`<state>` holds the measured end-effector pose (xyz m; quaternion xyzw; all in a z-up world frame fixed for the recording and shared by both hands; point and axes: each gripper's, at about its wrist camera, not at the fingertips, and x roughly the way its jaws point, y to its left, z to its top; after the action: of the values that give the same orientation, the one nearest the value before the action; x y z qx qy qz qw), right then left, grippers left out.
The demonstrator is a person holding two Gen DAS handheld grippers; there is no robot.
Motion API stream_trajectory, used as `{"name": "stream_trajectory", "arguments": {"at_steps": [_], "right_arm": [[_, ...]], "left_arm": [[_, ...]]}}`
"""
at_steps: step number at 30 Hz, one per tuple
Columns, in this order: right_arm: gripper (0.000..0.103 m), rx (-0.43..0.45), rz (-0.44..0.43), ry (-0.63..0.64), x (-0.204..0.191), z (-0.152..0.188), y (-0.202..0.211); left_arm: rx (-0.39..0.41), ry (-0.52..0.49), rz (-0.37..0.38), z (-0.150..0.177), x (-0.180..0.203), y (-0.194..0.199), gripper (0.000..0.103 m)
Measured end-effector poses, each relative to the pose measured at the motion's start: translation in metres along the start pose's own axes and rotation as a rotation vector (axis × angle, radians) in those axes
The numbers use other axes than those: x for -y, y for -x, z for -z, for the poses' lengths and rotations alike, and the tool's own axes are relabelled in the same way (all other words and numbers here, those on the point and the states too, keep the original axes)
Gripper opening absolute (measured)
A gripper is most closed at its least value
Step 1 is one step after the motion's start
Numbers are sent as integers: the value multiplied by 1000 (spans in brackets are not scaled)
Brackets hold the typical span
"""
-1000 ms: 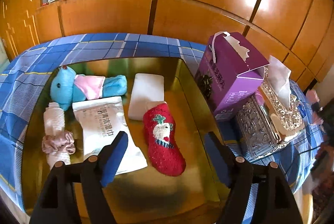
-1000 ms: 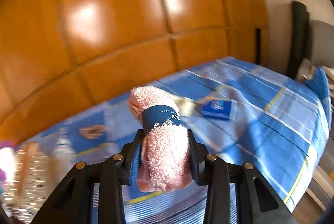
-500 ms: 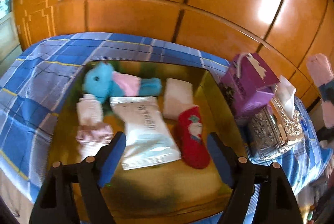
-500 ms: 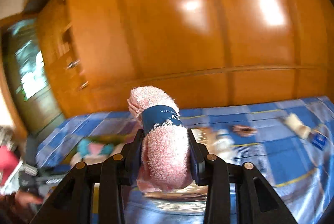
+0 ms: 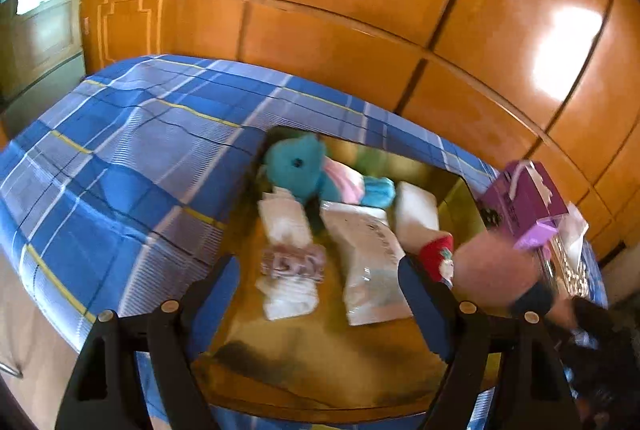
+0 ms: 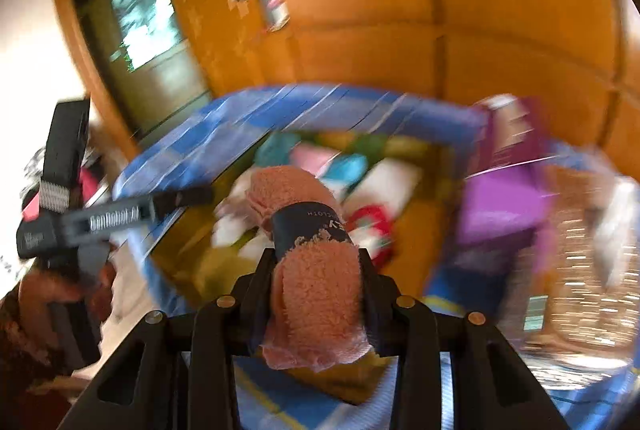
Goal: Organize soft objects
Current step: 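Carry the sock into the gold tray with the left tool while the right tool carries the towel roll, then release the sock and towel roll in the tray and move both tools back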
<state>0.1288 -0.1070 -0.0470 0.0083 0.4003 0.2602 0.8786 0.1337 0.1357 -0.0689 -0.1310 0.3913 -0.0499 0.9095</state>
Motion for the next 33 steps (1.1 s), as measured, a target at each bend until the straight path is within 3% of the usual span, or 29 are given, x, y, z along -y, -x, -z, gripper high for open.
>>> {"name": "stream_trajectory", "arguments": {"at_steps": [7, 13, 16, 19, 24, 27, 33], "right_arm": [[38, -185, -178, 103, -37, -8, -59], [39, -314, -274, 180, -62, -13, -97], [40, -355, -301, 189, -71, -17, -114], [45, -382, -273, 214, -83, -14, -124], [57, -326, -249, 209, -85, -19, -116], [57, -268, -246, 148, -73, -23, -99], [57, -94, -220, 47, -42, -26, -27]], "left_arm": [[53, 103, -16, -13, -35, 19, 84], [82, 130, -32, -15, -51, 30, 85], [83, 141, -34, -15, -56, 32, 85], [86, 147, -38, -15, -58, 34, 85], [84, 151, -44, -15, -61, 34, 87], [68, 149, -49, -14, -59, 29, 87], [31, 120, -12, -8, -37, 20, 88]]}}
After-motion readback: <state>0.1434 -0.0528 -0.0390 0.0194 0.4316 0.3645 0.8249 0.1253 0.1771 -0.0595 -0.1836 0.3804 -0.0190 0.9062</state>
